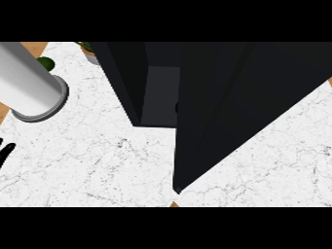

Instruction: Pick up the wine, place it into the cabinet and close the cabinet

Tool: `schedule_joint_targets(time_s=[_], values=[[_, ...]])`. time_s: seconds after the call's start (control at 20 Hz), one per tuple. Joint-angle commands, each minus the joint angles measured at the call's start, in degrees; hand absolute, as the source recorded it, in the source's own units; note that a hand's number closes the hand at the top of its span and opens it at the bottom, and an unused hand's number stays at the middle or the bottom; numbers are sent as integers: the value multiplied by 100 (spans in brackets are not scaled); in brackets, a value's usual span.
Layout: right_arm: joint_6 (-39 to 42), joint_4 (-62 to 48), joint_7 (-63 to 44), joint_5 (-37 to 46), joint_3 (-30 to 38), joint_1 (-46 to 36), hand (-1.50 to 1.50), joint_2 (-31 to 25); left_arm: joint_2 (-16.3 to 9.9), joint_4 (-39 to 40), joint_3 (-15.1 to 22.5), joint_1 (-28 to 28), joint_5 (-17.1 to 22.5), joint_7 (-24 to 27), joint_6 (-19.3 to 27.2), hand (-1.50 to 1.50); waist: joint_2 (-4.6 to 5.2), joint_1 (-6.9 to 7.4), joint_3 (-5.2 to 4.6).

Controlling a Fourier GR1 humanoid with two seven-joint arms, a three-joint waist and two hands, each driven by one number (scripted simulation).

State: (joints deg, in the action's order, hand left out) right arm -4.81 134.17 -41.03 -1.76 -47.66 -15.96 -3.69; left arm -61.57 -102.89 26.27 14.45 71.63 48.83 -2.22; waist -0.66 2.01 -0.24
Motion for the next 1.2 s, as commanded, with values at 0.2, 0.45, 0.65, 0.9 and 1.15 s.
schedule_joint_targets(time_s=[0.2, 0.45, 0.65, 0.9, 1.15], values=[[-1549, -846, 437, 547, -520, -1305, 150, 333, -251, 379, -301, 749, -200, 480, -850, -150, -16, 181, -12], [-2088, -1304, 580, 413, -296, -1890, 150, 321, -640, 582, -783, 814, 133, 360, -1347, -150, 37, 191, -2], [-2367, -1674, 381, 183, 265, -2543, 150, 323, -689, 648, -929, 934, 221, 272, -1627, -150, 50, 182, 1], [-2714, -3082, 722, -296, 946, -3677, 150, 355, -666, 835, -1235, 1084, 227, 303, -1890, -150, 79, 198, 12], [-1765, -4253, 1198, -1242, 2055, -4530, 150, 364, -686, 1210, -1504, 1170, 196, 140, -2299, -150, 104, 162, 18]])
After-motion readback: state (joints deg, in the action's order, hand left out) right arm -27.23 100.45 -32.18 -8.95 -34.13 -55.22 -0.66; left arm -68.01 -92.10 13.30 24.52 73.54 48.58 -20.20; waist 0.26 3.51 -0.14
